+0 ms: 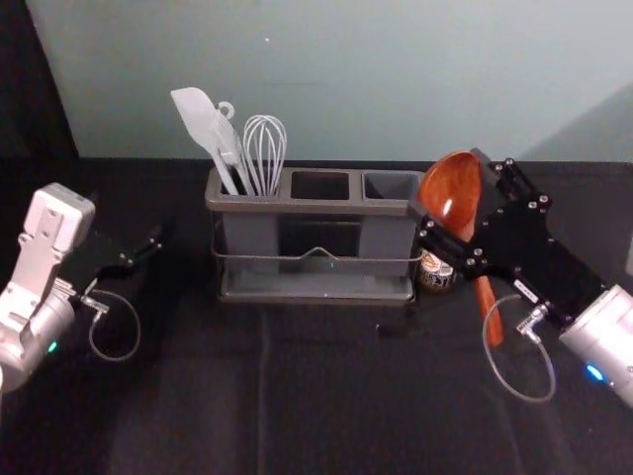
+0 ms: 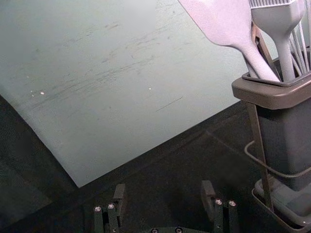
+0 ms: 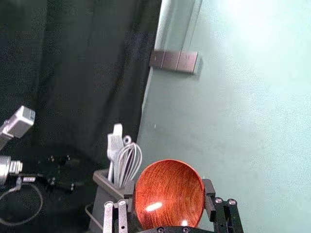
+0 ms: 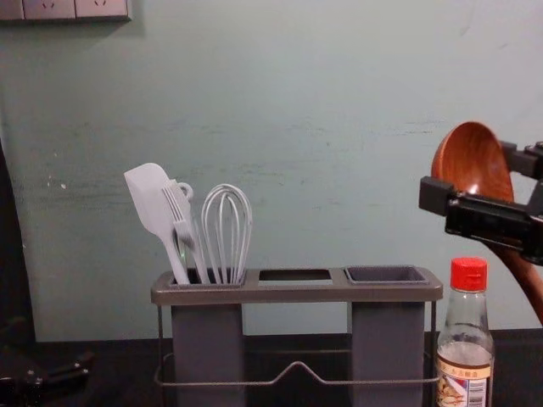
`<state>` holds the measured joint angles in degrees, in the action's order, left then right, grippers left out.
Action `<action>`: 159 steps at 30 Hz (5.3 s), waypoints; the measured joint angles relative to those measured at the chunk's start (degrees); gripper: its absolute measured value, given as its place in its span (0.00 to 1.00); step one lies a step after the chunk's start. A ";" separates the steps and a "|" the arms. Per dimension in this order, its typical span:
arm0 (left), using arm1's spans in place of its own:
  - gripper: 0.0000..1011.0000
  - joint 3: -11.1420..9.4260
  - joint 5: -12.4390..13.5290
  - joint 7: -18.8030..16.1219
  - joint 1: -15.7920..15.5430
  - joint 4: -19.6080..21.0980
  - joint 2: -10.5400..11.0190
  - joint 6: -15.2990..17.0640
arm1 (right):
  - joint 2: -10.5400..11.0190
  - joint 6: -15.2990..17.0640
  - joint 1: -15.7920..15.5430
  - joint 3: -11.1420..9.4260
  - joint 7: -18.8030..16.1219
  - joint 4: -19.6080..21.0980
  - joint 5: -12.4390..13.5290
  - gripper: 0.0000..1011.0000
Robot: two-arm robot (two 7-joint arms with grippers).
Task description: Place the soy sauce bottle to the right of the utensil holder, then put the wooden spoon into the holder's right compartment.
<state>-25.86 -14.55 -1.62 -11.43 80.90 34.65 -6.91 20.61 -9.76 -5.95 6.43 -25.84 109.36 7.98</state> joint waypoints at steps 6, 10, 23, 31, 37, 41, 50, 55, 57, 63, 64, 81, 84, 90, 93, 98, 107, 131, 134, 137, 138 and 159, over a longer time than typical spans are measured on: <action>0.99 0.00 0.00 0.00 0.00 0.00 0.00 0.00 | -0.59 -6.99 -0.64 0.30 0.58 -2.82 1.08 0.83; 0.99 0.00 0.00 0.00 0.00 0.00 0.00 0.00 | -0.64 -7.94 -0.82 0.82 1.72 -3.56 1.03 0.83; 0.99 0.00 0.00 0.00 0.00 0.00 0.00 0.00 | -0.62 -7.95 -0.78 0.78 1.70 -3.48 0.98 0.83; 0.99 0.00 0.00 0.00 0.00 0.00 0.00 0.00 | -0.61 -7.88 -0.74 0.74 1.61 -3.43 0.96 0.83; 0.99 0.00 0.00 0.00 0.00 0.00 0.00 0.00 | -0.60 -7.81 -0.71 0.71 1.58 -3.40 0.95 0.83; 0.99 0.00 0.00 0.00 0.00 0.00 0.00 0.00 | -0.05 -7.84 0.12 0.78 1.91 -3.55 1.18 0.83; 0.99 0.00 0.00 0.00 0.00 0.00 0.00 0.00 | -0.41 -9.31 8.90 2.48 1.37 -8.23 4.21 0.83; 0.99 0.00 0.00 0.00 0.00 0.00 0.00 0.00 | -1.25 -10.00 15.73 4.63 -0.45 -13.61 6.45 0.83; 0.99 0.00 0.00 0.00 0.00 0.00 0.00 0.00 | -1.41 -10.20 17.50 5.28 -0.95 -15.05 6.75 0.83; 0.99 0.00 0.00 0.00 0.00 0.00 0.00 0.00 | -1.90 -11.21 23.71 7.93 -2.71 -20.19 6.98 0.83; 0.99 0.00 0.00 0.00 0.00 0.00 0.00 0.00 | -1.97 -11.46 24.45 8.25 -2.98 -20.78 6.97 0.83; 0.99 0.00 0.00 0.00 0.00 0.00 0.00 0.00 | -4.62 -17.54 34.26 11.64 -6.27 -31.66 9.26 0.83; 0.99 0.00 0.00 0.00 0.00 0.00 0.00 0.00 | -5.58 -18.69 34.89 11.74 -6.56 -33.82 10.20 0.83; 0.99 0.00 0.00 0.00 0.00 0.00 0.00 0.00 | -7.68 -22.09 35.16 11.46 -6.71 -37.81 11.77 0.83; 0.99 0.00 0.00 0.00 0.00 0.00 0.00 0.00 | -8.59 -23.73 34.97 11.10 -6.95 -39.18 12.49 0.83; 0.99 0.00 0.00 0.00 0.00 0.00 0.00 0.00 | -10.41 -27.46 34.84 10.47 -8.44 -42.27 14.35 0.83; 0.99 0.00 0.00 0.00 0.00 0.00 0.00 0.00 | -12.77 -32.14 34.58 9.54 -11.65 -46.97 16.94 0.83; 0.99 0.00 0.00 0.00 0.00 0.00 0.00 0.00 | -15.31 -35.13 33.72 7.92 -14.39 -54.74 17.91 0.83; 0.99 0.00 0.00 0.00 0.00 0.00 0.00 0.00 | -15.37 -35.14 33.48 7.92 -14.70 -55.10 17.87 0.83; 0.99 0.00 0.00 0.00 0.00 0.00 0.00 0.00 | -15.43 -35.20 33.34 7.93 -14.97 -55.50 17.86 0.83; 0.99 0.00 0.00 0.00 0.00 0.00 0.00 0.00 | -15.43 -35.21 33.30 7.92 -15.03 -55.57 17.86 0.83; 0.99 0.00 0.00 0.00 0.00 0.00 0.00 0.00 | -15.25 -35.27 32.58 7.90 -14.98 -56.38 16.56 0.83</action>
<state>-25.86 -14.55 -1.62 -11.43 80.90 34.65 -6.91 5.36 -45.03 26.63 14.33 -40.83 52.99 24.55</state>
